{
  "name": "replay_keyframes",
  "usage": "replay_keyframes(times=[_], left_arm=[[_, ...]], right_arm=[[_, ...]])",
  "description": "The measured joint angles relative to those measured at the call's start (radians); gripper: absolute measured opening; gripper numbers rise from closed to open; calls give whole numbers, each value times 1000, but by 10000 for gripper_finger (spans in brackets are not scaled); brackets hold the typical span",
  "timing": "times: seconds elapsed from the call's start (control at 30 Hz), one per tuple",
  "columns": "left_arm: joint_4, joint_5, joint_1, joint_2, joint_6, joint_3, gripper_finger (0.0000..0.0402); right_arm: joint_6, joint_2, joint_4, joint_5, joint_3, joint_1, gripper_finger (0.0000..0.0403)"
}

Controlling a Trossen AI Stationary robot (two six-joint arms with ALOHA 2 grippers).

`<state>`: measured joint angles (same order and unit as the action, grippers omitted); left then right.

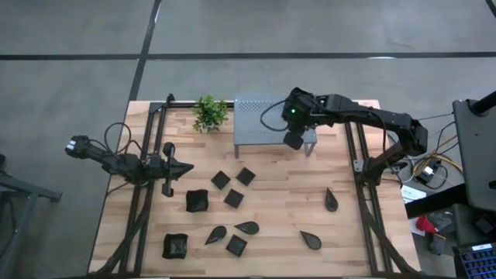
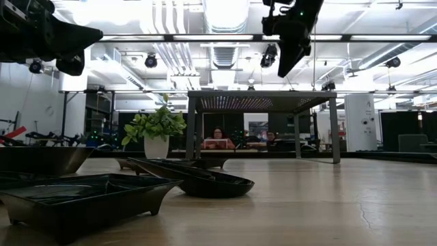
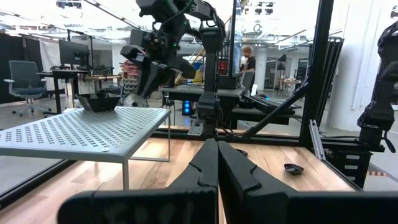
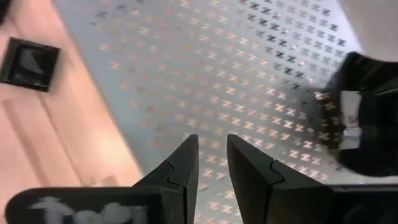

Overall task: Pick & Place Mini shaped plates
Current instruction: Put the drop shaped plate on the shelf

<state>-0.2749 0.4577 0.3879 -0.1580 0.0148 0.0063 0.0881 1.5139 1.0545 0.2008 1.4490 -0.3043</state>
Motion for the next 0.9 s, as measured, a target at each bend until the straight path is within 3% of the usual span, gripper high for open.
replay_keyframes(times=[0.37,0.9], left_arm=[[0,0,0,0,0,0,0],[0,0,0,0,0,0,0]], right_arm=[[187,0,44,7,0,172,79],[336,0,43,10,-4,389,79]])
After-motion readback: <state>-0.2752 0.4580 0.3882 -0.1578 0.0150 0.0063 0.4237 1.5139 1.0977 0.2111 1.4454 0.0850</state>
